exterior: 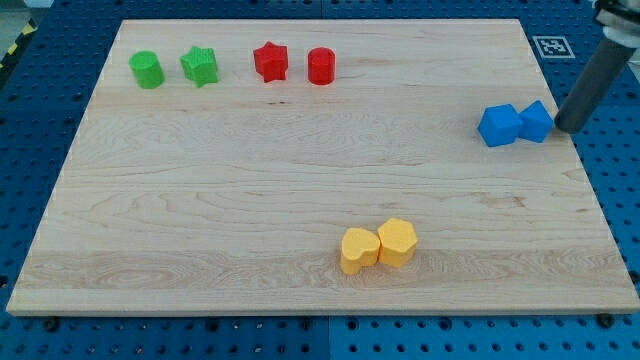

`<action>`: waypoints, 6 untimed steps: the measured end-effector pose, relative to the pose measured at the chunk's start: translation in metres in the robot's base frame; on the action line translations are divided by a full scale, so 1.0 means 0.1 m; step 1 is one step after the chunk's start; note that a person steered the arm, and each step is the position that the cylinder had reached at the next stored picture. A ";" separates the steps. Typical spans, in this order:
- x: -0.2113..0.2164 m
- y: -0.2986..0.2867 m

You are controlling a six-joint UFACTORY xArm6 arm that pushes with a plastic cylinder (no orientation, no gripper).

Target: Push the blue triangle to the top of the blue cube

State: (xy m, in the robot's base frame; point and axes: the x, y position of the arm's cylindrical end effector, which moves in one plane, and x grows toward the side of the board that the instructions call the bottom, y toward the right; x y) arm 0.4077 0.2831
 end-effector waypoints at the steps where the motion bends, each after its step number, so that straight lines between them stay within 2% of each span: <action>1: -0.05 -0.19; 4: -0.04 -0.83; 6: 0.30 -0.61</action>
